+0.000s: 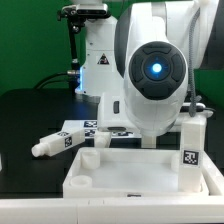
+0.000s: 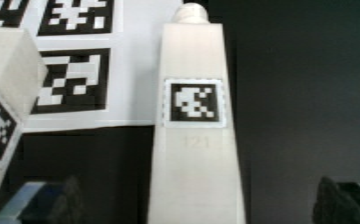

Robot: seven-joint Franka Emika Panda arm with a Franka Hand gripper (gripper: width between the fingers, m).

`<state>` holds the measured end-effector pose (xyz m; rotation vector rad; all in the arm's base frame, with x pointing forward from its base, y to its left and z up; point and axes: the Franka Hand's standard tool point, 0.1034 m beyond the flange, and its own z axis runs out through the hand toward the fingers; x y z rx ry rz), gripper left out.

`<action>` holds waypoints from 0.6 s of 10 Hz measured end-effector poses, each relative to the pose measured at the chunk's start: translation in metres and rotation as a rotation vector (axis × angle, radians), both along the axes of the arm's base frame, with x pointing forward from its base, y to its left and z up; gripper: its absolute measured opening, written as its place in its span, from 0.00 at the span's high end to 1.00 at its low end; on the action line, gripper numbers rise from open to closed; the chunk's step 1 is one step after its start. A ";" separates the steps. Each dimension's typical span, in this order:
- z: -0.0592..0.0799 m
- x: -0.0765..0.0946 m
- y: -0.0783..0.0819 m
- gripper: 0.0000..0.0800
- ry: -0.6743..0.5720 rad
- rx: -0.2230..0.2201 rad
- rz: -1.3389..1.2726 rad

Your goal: Assemble desk

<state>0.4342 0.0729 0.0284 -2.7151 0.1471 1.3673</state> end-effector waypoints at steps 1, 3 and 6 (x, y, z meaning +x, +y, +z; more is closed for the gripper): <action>0.000 0.000 0.000 0.19 0.000 -0.001 -0.001; -0.006 -0.008 0.001 0.19 0.031 -0.038 -0.029; -0.015 -0.013 0.000 0.19 0.042 -0.079 -0.055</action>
Offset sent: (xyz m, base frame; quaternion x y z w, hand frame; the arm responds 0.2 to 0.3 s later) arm -0.0210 0.0158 -0.0155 0.0251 -0.0527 0.0492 0.9971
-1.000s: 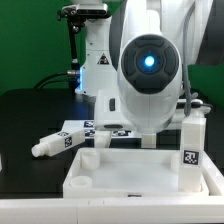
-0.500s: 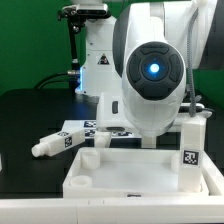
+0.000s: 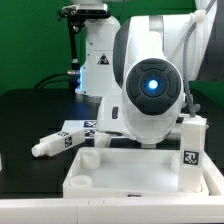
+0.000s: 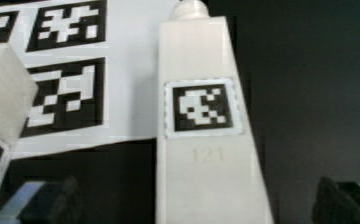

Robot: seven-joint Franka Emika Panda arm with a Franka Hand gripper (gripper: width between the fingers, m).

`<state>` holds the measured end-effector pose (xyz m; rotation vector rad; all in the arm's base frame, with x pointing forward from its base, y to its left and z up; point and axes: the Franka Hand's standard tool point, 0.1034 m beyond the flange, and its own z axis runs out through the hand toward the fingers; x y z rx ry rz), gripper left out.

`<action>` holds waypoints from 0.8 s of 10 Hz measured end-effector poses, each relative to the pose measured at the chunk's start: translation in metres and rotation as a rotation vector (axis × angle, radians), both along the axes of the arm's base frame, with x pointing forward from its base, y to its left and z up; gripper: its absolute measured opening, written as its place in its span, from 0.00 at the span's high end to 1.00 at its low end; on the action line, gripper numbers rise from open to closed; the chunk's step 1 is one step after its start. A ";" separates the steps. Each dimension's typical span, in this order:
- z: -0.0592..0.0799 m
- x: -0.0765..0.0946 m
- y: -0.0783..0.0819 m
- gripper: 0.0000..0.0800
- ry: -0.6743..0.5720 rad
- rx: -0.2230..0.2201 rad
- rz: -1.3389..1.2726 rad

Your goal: Assemble desk

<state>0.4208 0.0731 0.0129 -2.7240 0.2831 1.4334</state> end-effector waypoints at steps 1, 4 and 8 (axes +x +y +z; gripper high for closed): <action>0.000 0.001 -0.001 0.19 -0.002 -0.001 0.001; 0.000 0.001 -0.002 0.51 -0.002 -0.001 -0.001; 0.018 0.010 -0.008 0.64 -0.005 0.012 -0.009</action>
Offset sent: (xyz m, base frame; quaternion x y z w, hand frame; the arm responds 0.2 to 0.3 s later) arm 0.0000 0.0000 0.0000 0.0000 0.0000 0.0000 1.0000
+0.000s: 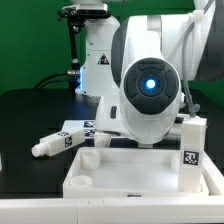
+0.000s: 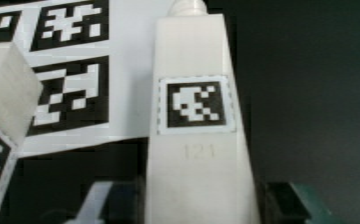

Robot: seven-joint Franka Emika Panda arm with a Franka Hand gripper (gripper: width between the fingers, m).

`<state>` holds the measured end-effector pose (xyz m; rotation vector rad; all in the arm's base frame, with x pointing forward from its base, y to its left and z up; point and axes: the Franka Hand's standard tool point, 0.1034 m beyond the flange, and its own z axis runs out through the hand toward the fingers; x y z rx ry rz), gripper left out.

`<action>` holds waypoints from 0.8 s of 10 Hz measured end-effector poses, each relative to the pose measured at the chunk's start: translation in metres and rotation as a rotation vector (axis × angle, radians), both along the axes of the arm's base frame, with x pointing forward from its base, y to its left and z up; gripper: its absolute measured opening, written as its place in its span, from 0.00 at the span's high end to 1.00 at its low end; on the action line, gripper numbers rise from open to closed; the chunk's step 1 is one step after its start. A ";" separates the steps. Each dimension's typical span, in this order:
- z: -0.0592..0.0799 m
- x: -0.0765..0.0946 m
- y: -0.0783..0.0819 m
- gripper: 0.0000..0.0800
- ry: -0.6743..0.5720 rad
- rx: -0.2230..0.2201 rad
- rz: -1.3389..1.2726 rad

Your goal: Assemble desk

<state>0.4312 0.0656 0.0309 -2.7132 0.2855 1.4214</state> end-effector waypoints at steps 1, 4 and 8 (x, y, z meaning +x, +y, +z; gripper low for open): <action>0.027 0.016 -0.012 0.64 -0.001 0.013 -0.021; 0.093 0.076 -0.037 0.64 -0.310 0.044 -0.013; 0.091 0.085 -0.037 0.64 -0.591 0.021 0.056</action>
Offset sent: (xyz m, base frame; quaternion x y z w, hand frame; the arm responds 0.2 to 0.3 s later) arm 0.0497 -0.0315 0.0808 0.0118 0.2458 -0.0714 0.9666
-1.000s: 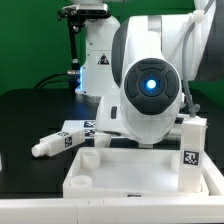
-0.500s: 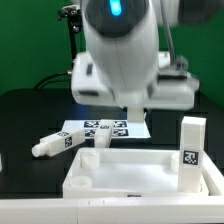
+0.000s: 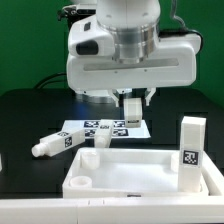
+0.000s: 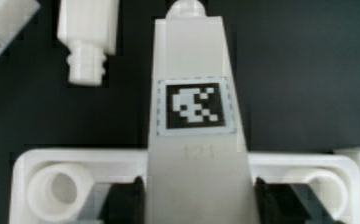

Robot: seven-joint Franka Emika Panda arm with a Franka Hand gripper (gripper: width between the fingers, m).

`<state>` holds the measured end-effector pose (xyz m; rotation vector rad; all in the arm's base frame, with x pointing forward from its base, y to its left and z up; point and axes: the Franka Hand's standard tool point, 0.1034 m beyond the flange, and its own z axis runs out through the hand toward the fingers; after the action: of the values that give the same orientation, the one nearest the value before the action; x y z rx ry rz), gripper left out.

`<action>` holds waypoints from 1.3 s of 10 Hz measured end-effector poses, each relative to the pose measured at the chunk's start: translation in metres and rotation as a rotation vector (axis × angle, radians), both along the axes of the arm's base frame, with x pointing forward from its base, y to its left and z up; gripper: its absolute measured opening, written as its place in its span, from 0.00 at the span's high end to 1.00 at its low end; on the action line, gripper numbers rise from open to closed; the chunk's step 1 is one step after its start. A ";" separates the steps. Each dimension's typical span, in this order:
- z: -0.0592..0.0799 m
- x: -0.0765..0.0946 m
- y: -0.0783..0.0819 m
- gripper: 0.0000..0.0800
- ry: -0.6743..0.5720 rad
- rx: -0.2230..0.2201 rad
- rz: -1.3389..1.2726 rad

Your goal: Assemble desk

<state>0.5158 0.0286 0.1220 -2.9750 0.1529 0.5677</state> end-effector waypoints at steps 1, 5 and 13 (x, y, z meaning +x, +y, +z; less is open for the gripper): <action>0.019 0.016 0.001 0.64 -0.047 0.042 -0.037; 0.035 0.041 -0.011 0.64 -0.419 0.036 -0.046; 0.051 0.060 -0.056 0.64 -0.857 -0.155 -0.015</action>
Offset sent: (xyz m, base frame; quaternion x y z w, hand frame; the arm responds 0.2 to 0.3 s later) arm 0.0000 0.0000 0.0000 0.0000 0.1938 0.0000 0.9810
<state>0.5761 -0.0279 0.1729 -3.0489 0.1390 -0.7591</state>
